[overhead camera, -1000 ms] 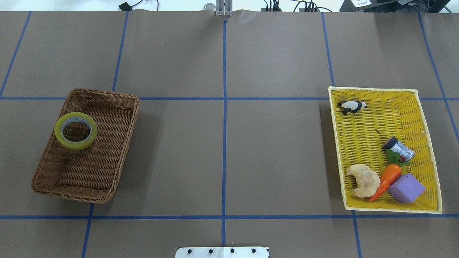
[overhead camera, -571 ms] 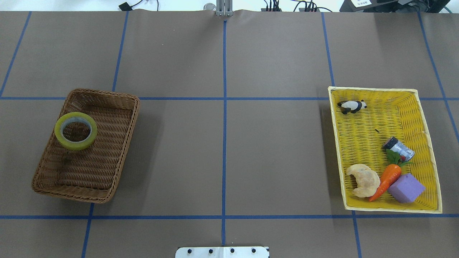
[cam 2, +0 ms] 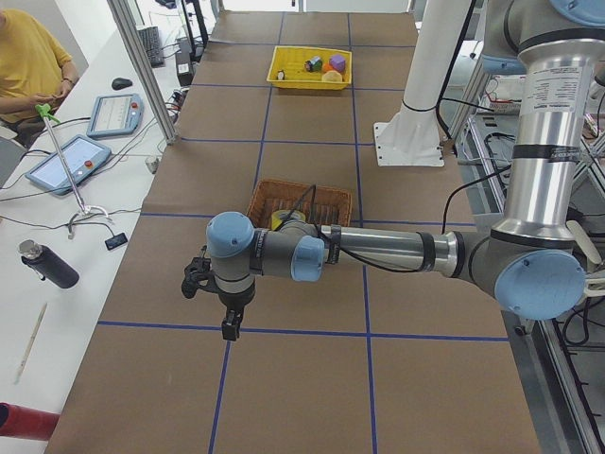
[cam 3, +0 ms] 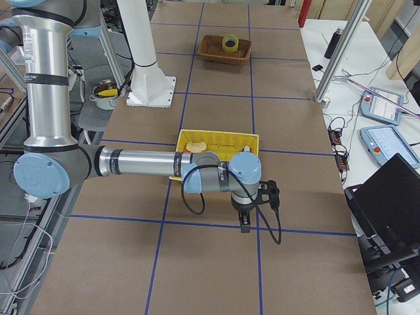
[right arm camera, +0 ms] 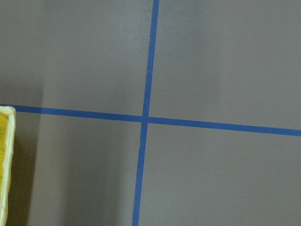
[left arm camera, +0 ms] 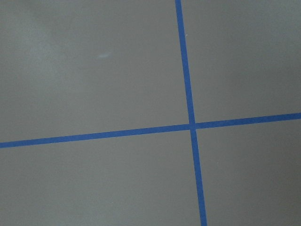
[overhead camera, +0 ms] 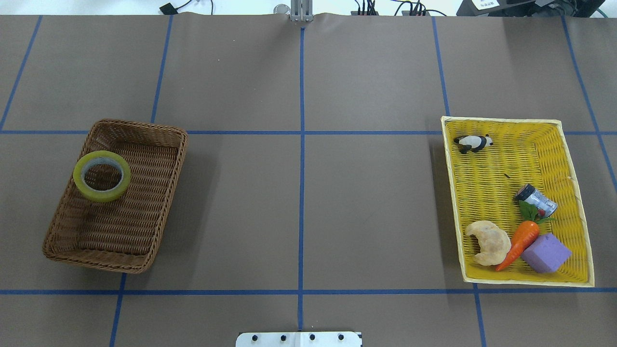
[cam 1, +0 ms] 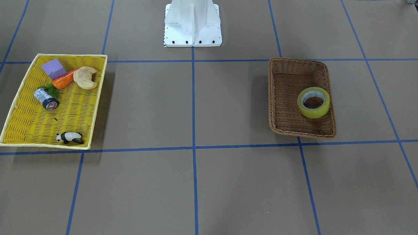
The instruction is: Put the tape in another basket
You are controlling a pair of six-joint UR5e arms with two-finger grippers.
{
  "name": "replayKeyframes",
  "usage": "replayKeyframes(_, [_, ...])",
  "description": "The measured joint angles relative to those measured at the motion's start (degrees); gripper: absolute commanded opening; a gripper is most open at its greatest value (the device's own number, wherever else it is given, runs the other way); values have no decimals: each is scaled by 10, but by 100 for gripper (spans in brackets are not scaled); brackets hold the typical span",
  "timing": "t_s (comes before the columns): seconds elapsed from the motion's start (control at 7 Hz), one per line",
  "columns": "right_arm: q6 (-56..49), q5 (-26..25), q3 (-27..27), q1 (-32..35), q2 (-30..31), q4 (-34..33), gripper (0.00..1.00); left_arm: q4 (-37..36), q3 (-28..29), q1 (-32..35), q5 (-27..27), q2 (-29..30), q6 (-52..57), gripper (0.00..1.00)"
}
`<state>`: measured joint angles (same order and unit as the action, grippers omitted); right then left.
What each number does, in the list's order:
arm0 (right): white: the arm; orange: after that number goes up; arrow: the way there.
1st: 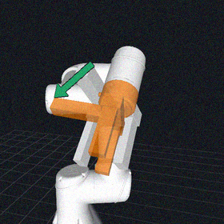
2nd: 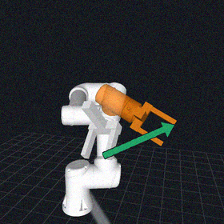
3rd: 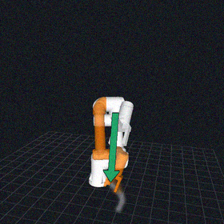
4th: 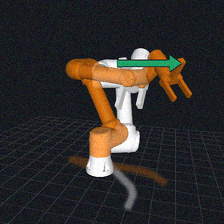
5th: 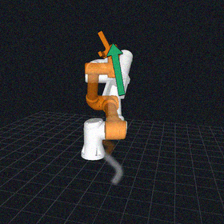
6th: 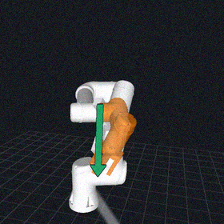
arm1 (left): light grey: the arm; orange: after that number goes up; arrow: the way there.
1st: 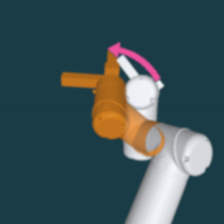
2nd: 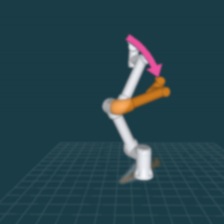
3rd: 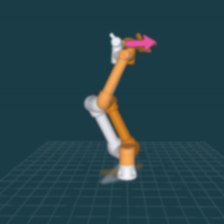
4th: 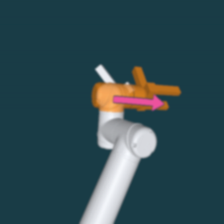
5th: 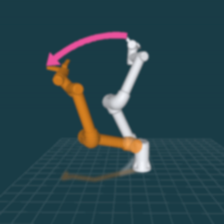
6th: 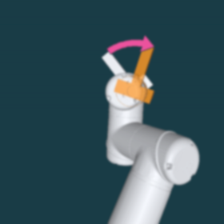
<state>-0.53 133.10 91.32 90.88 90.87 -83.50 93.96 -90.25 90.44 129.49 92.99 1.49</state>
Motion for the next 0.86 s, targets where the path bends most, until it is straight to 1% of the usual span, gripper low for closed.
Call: replayKeyframes(0.86, [0, 1, 0, 0, 3, 1, 100, 0, 1, 0, 0, -5, 0, 99])
